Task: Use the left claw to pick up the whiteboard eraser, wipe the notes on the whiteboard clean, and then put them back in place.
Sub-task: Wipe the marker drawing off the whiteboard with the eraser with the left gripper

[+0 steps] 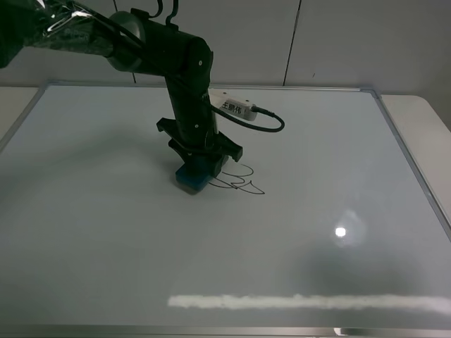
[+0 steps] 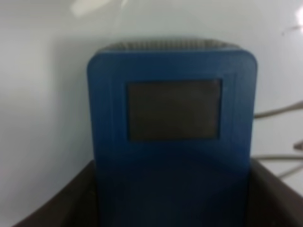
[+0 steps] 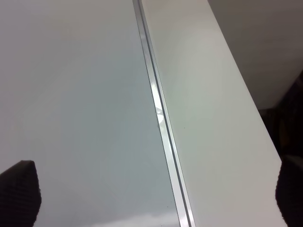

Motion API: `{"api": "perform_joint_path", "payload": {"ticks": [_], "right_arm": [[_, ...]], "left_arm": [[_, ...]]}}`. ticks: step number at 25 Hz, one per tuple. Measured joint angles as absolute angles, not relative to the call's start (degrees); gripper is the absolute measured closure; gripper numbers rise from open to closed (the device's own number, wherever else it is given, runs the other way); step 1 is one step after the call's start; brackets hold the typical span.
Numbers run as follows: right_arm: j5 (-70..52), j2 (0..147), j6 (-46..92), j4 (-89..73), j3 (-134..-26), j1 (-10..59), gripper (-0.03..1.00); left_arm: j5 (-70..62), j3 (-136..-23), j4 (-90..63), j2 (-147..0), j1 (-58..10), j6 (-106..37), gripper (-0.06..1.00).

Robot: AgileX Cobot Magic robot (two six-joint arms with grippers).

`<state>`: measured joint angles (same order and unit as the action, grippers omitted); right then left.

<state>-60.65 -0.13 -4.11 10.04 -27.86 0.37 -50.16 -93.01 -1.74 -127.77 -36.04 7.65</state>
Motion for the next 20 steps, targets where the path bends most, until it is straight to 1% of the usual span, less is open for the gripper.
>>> {"api": "perform_joint_path", "payload": {"ticks": [10,20], "right_arm": [[-60.6,-0.1,-4.1,10.0,-27.9,0.4,-0.02],[-60.6,-0.1,-4.1,10.0,-27.9,0.4,-0.02]], "left_arm": [[-49.7,-93.5,-2.1,-129.0,-39.3,7.7,0.39],[-50.3,-93.5,-7.0,-129.3,-48.1,7.7,0.39]]}}
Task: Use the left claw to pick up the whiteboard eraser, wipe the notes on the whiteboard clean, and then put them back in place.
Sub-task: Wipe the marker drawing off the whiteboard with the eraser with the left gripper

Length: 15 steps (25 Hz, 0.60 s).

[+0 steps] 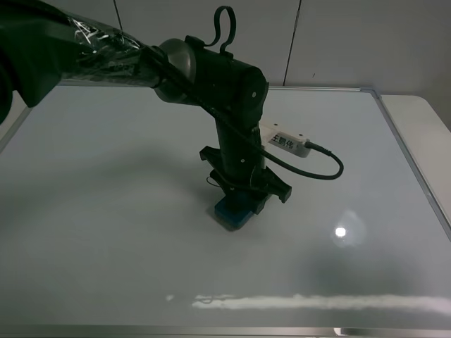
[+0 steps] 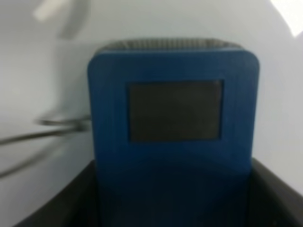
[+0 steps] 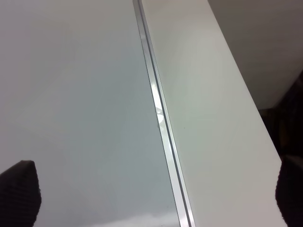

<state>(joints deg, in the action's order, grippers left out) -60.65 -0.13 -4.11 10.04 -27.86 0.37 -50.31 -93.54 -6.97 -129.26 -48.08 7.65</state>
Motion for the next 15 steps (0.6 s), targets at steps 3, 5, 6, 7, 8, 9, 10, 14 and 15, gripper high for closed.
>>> {"api": "perform_joint_path", "payload": {"ticks": [3,5,6,7,8,9,10,14,15], "right_arm": [[-60.6,-0.1,-4.1,10.0,-27.9,0.4,-0.02],[-60.6,-0.1,-4.1,10.0,-27.9,0.4,-0.02],[-60.6,-0.1,-4.1,10.0,-27.9,0.4,-0.02],[-60.6,-0.1,-4.1,10.0,-27.9,0.4,-0.02],[-60.6,-0.1,-4.1,10.0,-27.9,0.4,-0.02],[-60.6,-0.1,-4.1,10.0,-27.9,0.4,-0.02],[-60.6,-0.1,-4.1,10.0,-27.9,0.4,-0.02],[-60.6,-0.1,-4.1,10.0,-27.9,0.4,-0.02],[-60.6,-0.1,-4.1,10.0,-27.9,0.4,-0.02]], "left_arm": [[-51.1,-93.5,-7.5,-129.3,-50.9,7.7,0.39],[-51.7,-93.5,-7.8,-129.3,-52.4,7.7,0.39],[-51.7,-93.5,-7.8,-129.4,-52.8,7.6,0.39],[-51.8,-93.5,-7.9,-129.5,-53.0,7.6,0.39],[-51.8,-93.5,-7.9,-129.4,-53.2,7.5,0.39],[-51.8,-93.5,-7.9,-129.4,-53.2,7.4,0.39],[-51.8,-93.5,-7.9,-129.4,-53.2,7.3,0.39],[-51.8,-93.5,-7.0,-129.4,-51.6,6.9,0.39],[-51.8,-93.5,-6.6,-129.4,-50.7,6.9,0.39]]}}
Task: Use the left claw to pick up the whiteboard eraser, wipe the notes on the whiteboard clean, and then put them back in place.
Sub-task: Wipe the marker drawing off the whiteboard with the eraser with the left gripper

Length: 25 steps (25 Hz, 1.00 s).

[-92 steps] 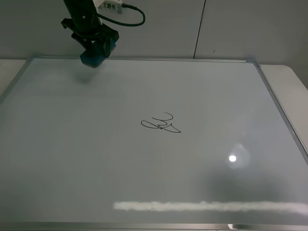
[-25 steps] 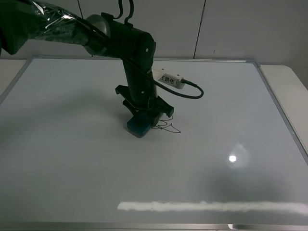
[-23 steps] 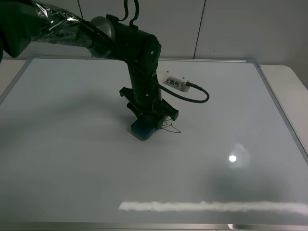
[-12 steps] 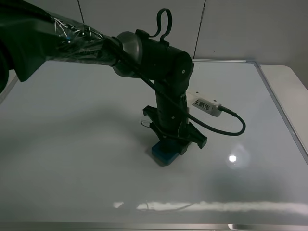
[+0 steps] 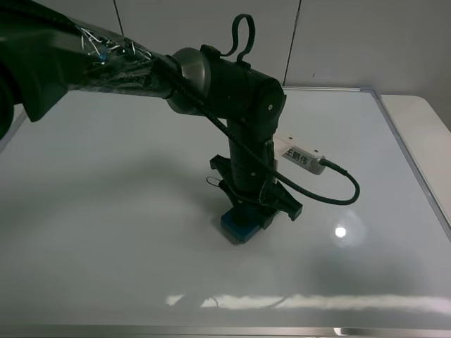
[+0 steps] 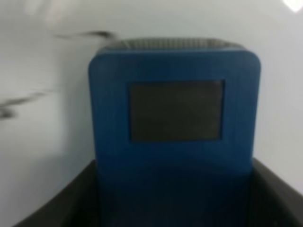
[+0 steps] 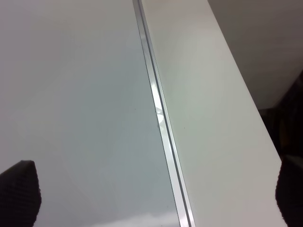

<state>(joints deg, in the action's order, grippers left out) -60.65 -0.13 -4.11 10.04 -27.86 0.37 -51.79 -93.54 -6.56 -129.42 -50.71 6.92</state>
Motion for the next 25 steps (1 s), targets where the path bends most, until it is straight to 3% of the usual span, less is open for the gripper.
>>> {"api": "perform_joint_path", "payload": {"ticks": [15,25], "right_arm": [[-60.6,-0.1,-4.1,10.0,-27.9,0.4,-0.02],[-60.6,-0.1,-4.1,10.0,-27.9,0.4,-0.02]], "left_arm": [[-49.2,-93.6,2.7,-129.3,-36.1,6.5,0.39],[-49.4,-94.0,3.4,-129.3,-36.2,6.5,0.39]]}}
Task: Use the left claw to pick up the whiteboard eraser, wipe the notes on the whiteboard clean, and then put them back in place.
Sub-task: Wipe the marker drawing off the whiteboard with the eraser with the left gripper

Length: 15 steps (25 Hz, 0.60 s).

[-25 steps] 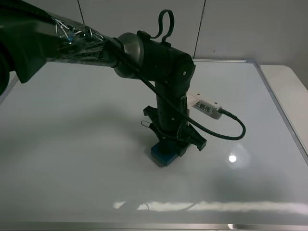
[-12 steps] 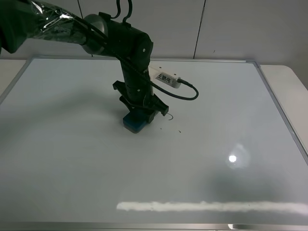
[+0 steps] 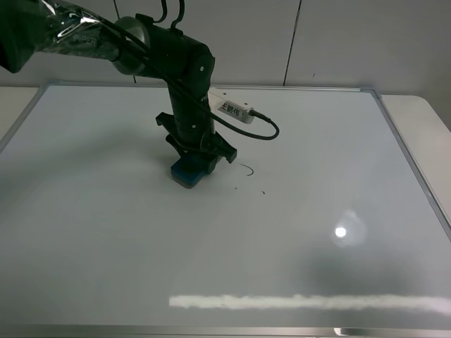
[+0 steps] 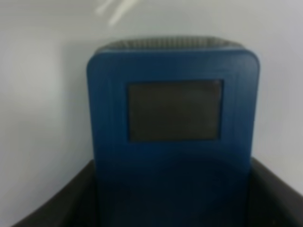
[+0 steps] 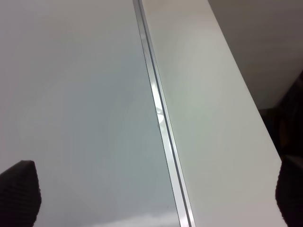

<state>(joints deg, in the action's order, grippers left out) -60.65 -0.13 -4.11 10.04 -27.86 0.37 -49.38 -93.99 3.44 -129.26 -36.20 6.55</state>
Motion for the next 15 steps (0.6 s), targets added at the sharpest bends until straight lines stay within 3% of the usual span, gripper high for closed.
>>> {"api": "perform_joint_path", "payload": {"ticks": [6,15], "right_arm": [[-60.6,-0.1,-4.1,10.0,-27.9,0.4,-0.02],[-60.6,-0.1,-4.1,10.0,-27.9,0.4,-0.02]], "left_arm": [[-48.6,-97.2,-1.3,-130.9,-41.7,6.5,0.39],[-67.6,-118.7,-1.0,-142.7,-48.7,7.7,0.39]]}}
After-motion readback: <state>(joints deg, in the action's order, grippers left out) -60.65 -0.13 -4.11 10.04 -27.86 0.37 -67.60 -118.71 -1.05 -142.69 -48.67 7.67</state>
